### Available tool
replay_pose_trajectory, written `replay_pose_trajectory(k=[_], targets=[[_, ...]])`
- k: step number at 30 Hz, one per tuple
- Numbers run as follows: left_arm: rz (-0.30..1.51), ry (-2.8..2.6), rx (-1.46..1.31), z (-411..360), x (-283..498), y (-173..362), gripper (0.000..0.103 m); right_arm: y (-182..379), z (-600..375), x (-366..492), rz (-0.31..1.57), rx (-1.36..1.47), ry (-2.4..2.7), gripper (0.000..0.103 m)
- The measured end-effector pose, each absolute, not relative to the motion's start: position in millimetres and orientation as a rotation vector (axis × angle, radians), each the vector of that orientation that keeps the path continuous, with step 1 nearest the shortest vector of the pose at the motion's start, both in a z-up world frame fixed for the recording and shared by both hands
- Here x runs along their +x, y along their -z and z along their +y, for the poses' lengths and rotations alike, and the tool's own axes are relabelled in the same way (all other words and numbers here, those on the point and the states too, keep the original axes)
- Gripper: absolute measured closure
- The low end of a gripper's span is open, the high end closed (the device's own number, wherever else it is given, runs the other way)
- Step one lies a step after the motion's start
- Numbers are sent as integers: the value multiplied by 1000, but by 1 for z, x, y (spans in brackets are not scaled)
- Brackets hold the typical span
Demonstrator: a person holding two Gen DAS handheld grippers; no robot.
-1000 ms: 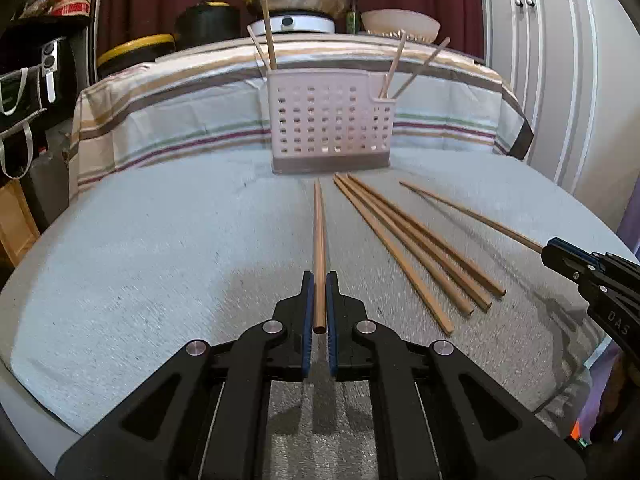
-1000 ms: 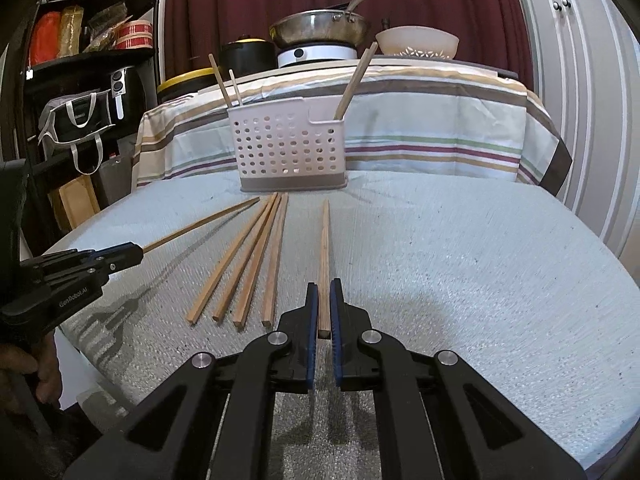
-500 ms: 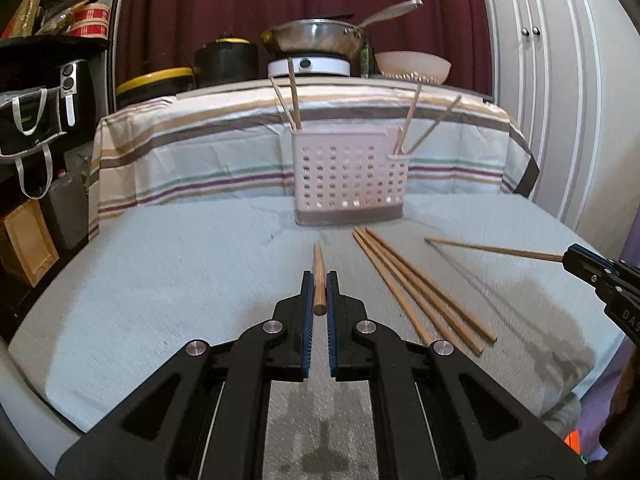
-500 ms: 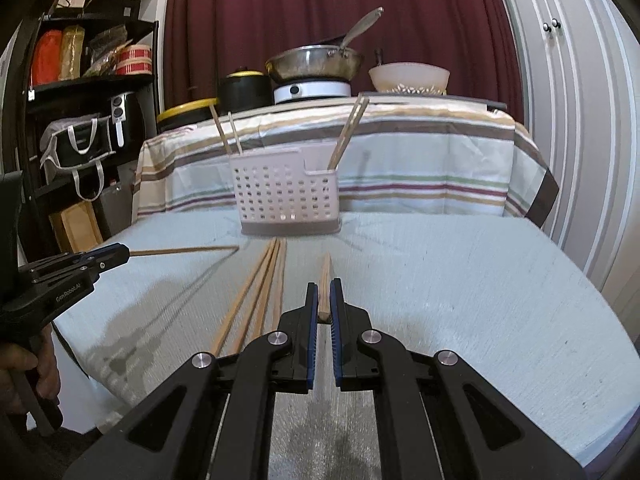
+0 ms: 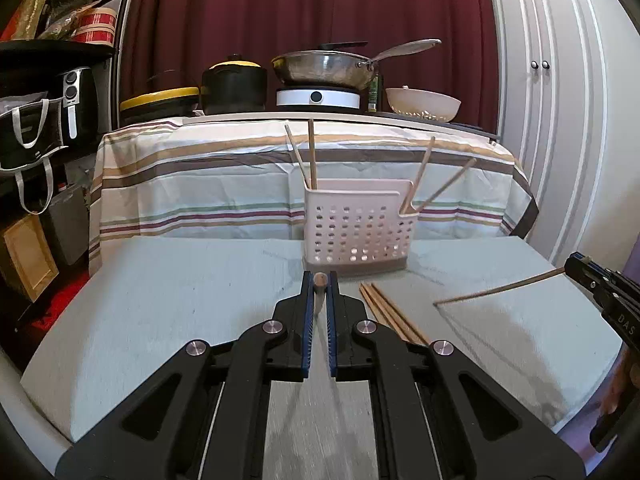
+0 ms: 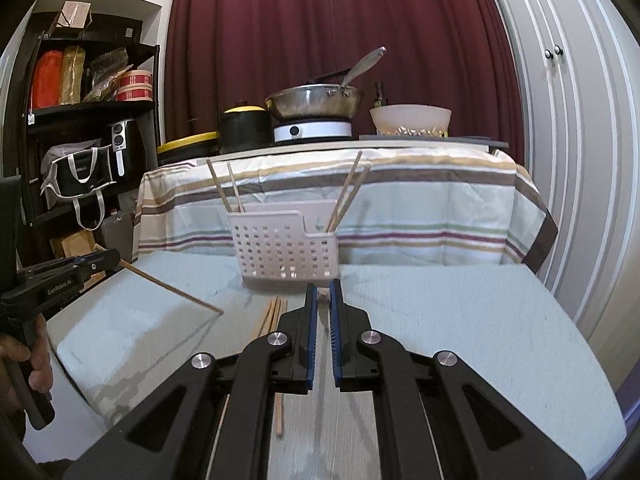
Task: Organize utensils
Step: 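Lift both held chopsticks upright and carry them above the caddy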
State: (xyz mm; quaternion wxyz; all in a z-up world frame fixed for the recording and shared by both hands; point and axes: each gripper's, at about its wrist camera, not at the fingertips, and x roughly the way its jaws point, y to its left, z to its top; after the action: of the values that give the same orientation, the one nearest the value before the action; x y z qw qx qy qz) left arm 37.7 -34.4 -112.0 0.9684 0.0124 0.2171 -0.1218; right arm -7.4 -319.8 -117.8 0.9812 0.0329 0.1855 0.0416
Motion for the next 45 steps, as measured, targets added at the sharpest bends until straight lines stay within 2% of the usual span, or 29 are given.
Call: replay_pose_trajectory(k=[24,45], targets=[[388,300,23,-36,115,66,97,79,-322,78,349,65,-128,96],[234,401,32,-57,130,-30,97,-2,-311,106,169,51,-224,96]])
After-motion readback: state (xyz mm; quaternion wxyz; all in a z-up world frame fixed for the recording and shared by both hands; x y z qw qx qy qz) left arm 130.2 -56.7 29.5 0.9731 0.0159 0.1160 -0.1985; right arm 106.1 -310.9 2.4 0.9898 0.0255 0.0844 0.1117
